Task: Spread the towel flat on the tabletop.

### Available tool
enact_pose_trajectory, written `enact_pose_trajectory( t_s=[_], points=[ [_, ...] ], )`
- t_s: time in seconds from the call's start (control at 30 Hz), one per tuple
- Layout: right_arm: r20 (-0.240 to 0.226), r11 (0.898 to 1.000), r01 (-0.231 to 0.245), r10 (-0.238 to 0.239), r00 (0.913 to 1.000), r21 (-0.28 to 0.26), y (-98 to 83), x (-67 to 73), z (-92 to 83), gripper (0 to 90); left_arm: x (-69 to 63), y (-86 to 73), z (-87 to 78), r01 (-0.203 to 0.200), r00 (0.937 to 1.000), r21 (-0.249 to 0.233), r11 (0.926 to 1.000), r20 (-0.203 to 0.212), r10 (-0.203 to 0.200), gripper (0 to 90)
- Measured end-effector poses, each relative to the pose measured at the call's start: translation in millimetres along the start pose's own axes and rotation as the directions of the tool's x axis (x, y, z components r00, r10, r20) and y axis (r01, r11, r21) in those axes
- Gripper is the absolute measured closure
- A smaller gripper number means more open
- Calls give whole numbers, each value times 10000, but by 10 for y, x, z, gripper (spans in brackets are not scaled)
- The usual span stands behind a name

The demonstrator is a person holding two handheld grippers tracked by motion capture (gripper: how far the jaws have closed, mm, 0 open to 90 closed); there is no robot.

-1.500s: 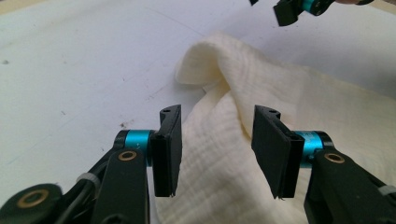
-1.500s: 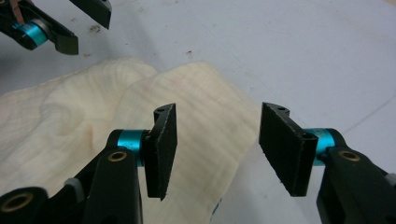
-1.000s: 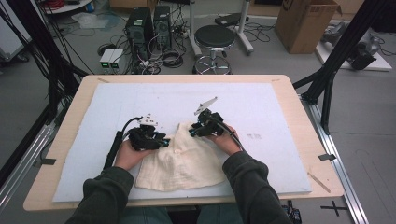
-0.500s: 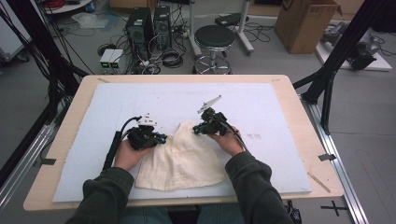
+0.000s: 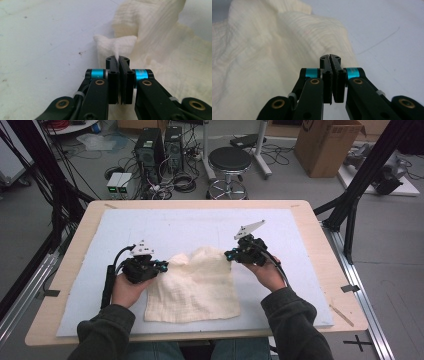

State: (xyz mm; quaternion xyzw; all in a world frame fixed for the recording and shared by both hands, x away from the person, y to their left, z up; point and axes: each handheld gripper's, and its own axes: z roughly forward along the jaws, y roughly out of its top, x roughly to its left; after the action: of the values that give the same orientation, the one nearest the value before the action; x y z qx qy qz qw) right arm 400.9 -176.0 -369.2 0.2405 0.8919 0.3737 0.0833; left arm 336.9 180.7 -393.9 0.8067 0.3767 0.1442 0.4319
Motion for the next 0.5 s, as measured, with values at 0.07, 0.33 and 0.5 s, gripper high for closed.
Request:
enact_pose_trajectory(
  t_s=[0.07,0.33,0.5],
  points=[
    [39,9999,21,-21,10000,120,-41,36,-86,890,-7,-22,-27,108,9999,18,9999,-72,-108,862],
    [-443,9927,235,-184,9988,1187,-292,216,-33,888,-181,-293,-72,303,9990,1133,9931,286,-338,851],
    [-986,9818,192,-4,9951,1891,-445,256,113,887,-236,-395,-44,302,9917,1710,9848,1183,-510,770]
  ],
)
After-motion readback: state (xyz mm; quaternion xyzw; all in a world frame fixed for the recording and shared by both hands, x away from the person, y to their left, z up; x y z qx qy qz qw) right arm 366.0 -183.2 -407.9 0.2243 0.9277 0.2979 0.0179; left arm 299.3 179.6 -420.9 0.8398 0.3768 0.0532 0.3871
